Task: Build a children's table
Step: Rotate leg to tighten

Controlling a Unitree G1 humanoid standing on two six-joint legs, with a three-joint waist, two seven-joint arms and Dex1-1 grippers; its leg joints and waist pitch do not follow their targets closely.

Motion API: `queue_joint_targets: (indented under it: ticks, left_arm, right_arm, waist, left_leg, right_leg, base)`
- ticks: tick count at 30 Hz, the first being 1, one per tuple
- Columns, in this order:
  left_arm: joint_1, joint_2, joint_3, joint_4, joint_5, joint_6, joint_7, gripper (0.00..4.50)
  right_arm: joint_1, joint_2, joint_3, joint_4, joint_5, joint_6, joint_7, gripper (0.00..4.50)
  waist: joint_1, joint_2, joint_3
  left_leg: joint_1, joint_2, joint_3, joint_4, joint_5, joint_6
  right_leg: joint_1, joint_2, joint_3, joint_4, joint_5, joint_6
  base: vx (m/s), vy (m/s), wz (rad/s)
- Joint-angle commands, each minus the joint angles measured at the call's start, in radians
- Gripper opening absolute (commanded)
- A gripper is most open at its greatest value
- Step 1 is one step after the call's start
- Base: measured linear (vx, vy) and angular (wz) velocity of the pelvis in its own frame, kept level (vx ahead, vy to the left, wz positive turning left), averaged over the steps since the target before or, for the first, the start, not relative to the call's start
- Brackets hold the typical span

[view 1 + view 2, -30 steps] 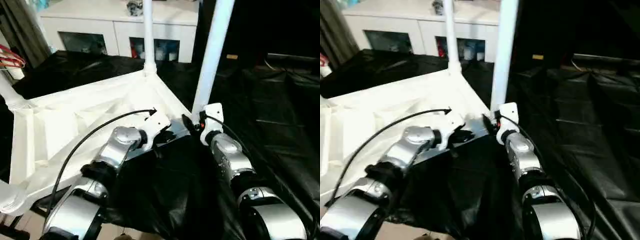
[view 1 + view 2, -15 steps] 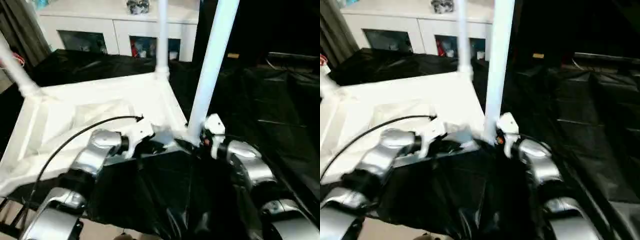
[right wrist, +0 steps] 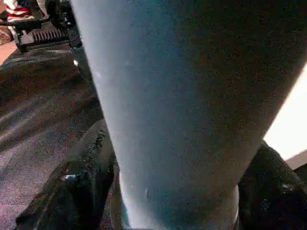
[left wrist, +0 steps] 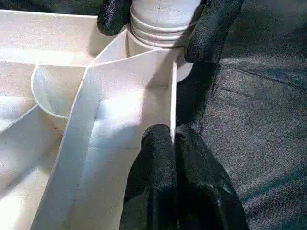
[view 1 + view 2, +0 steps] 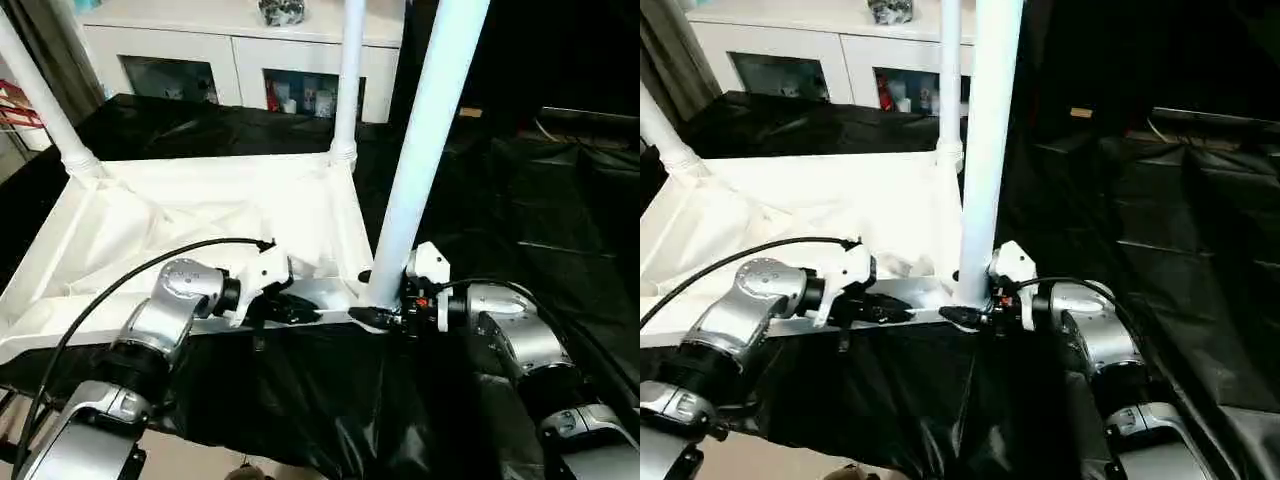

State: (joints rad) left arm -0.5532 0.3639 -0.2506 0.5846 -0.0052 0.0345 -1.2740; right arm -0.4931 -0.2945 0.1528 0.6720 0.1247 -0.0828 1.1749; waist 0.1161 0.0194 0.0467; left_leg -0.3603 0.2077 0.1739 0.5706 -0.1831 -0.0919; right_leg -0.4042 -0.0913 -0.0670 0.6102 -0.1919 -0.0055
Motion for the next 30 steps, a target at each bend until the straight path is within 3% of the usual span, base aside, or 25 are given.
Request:
queue_joint_targets:
  ticks: [1,5,9,11,14,16,17,18,20,25,26,27,30]
  left_arm:
    - [-0.003,-0.026,0.006,-0.036,-0.027,-0.007,0.028,0.00]
    - [-0.005,-0.043,0.005,-0.028,-0.018,-0.012,0.049,0.00]
    - [-0.021,-0.063,0.004,-0.005,-0.002,-0.014,0.101,0.00]
    - [-0.043,-0.083,0.004,0.030,0.023,-0.015,0.162,0.00]
    - [-0.117,-0.153,0.011,0.142,0.076,0.002,0.348,0.00]
    - [-0.147,-0.191,0.014,0.178,0.091,0.019,0.433,0.00]
    - [-0.162,-0.215,0.019,0.193,0.092,0.034,0.474,0.00]
    - [-0.170,-0.230,0.021,0.201,0.095,0.040,0.502,0.00]
    - [-0.193,-0.284,0.028,0.223,0.101,0.050,0.577,0.00]
    - [-0.202,-0.315,0.018,0.236,0.109,0.005,0.576,0.00]
    - [-0.202,-0.314,0.017,0.238,0.109,-0.005,0.567,0.00]
    - [-0.201,-0.313,0.016,0.239,0.108,-0.010,0.562,0.00]
    - [-0.169,-0.271,0.004,0.201,0.089,-0.058,0.459,0.00]
  right_arm:
    - [0.007,0.032,0.047,-0.007,-0.008,0.021,0.020,3.03]
    - [0.010,0.051,0.031,0.003,-0.023,0.043,-0.056,2.74]
    - [0.003,0.075,0.015,0.041,-0.052,0.033,-0.170,2.70]
    - [-0.020,0.101,-0.007,0.099,-0.083,0.024,-0.315,2.69]
    - [-0.083,0.172,-0.082,0.224,-0.095,0.052,-0.644,2.68]
    - [-0.104,0.206,-0.113,0.257,-0.084,0.072,-0.757,2.68]
    - [-0.114,0.226,-0.125,0.270,-0.078,0.082,-0.809,2.68]
    - [-0.119,0.239,-0.131,0.277,-0.079,0.085,-0.840,2.68]
    - [-0.138,0.284,-0.129,0.303,-0.092,0.077,-0.916,2.68]
    - [-0.152,0.313,-0.103,0.317,-0.113,0.008,-0.881,2.68]
    - [-0.154,0.312,-0.106,0.319,-0.109,-0.002,-0.869,2.68]
    - [-0.155,0.311,-0.107,0.320,-0.107,-0.006,-0.862,3.24]
    - [-0.156,0.285,-0.124,0.298,-0.070,-0.026,-0.755,3.44]
  waist:
    - [0.004,-0.016,-0.062]
    - [0.003,-0.011,-0.062]
    - [-0.003,-0.013,-0.059]
    - [-0.008,-0.010,-0.056]
    - [-0.016,-0.008,-0.056]
    - [-0.018,-0.004,-0.057]
    - [-0.016,-0.007,-0.058]
    - [-0.014,-0.002,-0.060]
    - [-0.012,-0.004,-0.062]
    - [-0.005,-0.004,-0.068]
    - [-0.005,-0.005,-0.067]
    - [-0.005,-0.006,-0.066]
    - [-0.003,-0.011,-0.064]
  left_leg:
    - [0.000,0.022,0.004,-0.057,-0.134,0.090]
    - [-0.001,0.021,0.004,-0.057,-0.144,0.083]
    - [0.002,0.019,0.003,-0.062,-0.171,0.056]
    - [0.005,0.018,0.002,-0.066,-0.198,0.038]
    - [0.013,0.014,-0.001,-0.070,-0.235,-0.003]
    - [0.013,0.014,-0.002,-0.071,-0.235,-0.012]
    - [0.013,0.014,-0.001,-0.069,-0.233,-0.006]
    - [0.013,0.014,-0.001,-0.068,-0.223,0.001]
    - [0.011,0.012,0.001,-0.065,-0.200,0.004]
    - [0.001,0.011,0.001,-0.058,-0.148,0.044]
    - [0.002,0.010,0.002,-0.058,-0.152,0.050]
    - [0.002,0.010,0.002,-0.059,-0.163,0.053]
    - [0.000,0.012,0.001,-0.061,-0.181,0.063]
  right_leg:
    - [0.054,-0.050,0.037,-0.062,-0.128,-0.241]
    - [0.054,-0.050,0.038,-0.063,-0.137,-0.239]
    - [0.053,-0.051,0.039,-0.070,-0.182,-0.225]
    - [0.049,-0.052,0.040,-0.076,-0.232,-0.215]
    - [0.048,-0.052,0.041,-0.084,-0.313,-0.186]
    - [0.047,-0.052,0.042,-0.086,-0.307,-0.179]
    - [0.048,-0.051,0.042,-0.085,-0.287,-0.180]
    - [0.047,-0.051,0.043,-0.082,-0.252,-0.188]
    - [0.049,-0.048,0.042,-0.079,-0.207,-0.195]
    - [0.058,-0.048,0.038,-0.066,-0.089,-0.216]
    - [0.057,-0.048,0.039,-0.068,-0.093,-0.219]
    - [0.057,-0.049,0.038,-0.070,-0.115,-0.217]
    - [0.060,-0.053,0.038,-0.075,-0.173,-0.206]
  base:
    - [0.000,0.000,0.00]
    - [0.000,0.000,0.00]
    - [0.000,0.000,0.00]
    - [0.000,0.000,0.00]
    - [0.000,0.000,0.00]
    - [0.000,0.000,0.00]
    - [0.000,0.000,0.00]
    - [0.000,0.000,0.00]
    - [0.000,0.000,0.00]
    - [0.000,0.000,0.00]
    - [0.000,0.000,0.00]
    - [0.000,0.000,0.00]
    - [0.000,0.000,0.00]
